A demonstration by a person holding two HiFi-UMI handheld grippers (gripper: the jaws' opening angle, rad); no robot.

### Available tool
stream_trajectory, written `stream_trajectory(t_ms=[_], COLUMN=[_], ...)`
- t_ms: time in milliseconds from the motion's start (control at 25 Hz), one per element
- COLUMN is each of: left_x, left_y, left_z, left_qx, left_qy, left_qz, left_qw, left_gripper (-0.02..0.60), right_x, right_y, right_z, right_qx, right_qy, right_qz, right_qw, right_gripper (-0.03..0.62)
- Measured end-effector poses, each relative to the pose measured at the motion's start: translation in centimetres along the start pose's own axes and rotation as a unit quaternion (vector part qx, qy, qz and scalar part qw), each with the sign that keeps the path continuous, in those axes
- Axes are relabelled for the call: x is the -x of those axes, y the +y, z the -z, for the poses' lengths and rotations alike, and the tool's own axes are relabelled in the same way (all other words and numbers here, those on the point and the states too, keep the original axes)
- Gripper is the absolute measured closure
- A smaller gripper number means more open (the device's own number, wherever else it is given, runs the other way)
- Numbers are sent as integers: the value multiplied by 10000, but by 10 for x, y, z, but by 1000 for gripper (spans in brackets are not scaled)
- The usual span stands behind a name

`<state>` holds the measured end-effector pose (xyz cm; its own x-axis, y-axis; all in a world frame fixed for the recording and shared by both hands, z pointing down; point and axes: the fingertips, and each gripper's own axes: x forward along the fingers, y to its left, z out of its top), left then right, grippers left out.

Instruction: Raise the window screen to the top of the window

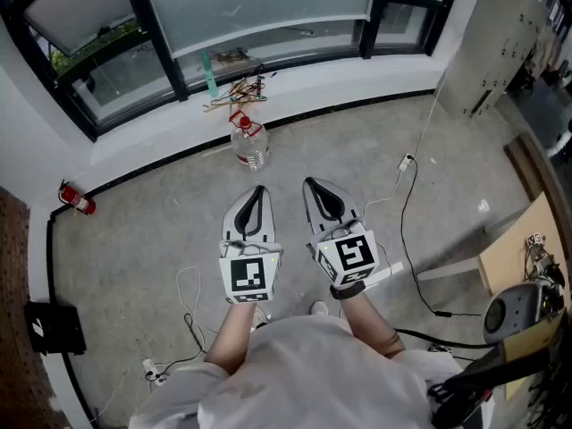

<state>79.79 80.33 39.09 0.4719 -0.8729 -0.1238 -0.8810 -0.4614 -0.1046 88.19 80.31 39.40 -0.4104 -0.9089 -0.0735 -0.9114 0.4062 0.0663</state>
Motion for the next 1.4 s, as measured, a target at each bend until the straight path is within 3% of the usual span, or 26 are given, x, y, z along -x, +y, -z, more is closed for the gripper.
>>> stream_trajectory(t_ms=[240,600,920,1080,1200,1400], left_x=[19,89,199,247,270,264], left_y=[51,178,316,374,409,455], left_z=[0,11,19,39,60,81], left_qx=[8,13,25,200,450,556], left_qy=[5,128,138,208,406,505], left_qz=[-308,-1682,-2828,-3433,-3813,-4067], left_qw=[9995,9857,9591,9388,9225,9105], left_gripper=[577,577,577,577,577,577], right_x=[-35,-118,-184,-205,-220,-266], right_y=[46,173,350,421,458,482], right_z=[-3,0,2,16,30,47], right_qx=[-44,-267,-756,-831,-843,-828], right_qy=[-52,-128,-235,-78,205,397], right_qz=[-372,-1703,-2813,-3186,-3425,-3660], right_qw=[9993,9850,9563,9442,9355,9261], right_gripper=[592,592,592,592,592,592])
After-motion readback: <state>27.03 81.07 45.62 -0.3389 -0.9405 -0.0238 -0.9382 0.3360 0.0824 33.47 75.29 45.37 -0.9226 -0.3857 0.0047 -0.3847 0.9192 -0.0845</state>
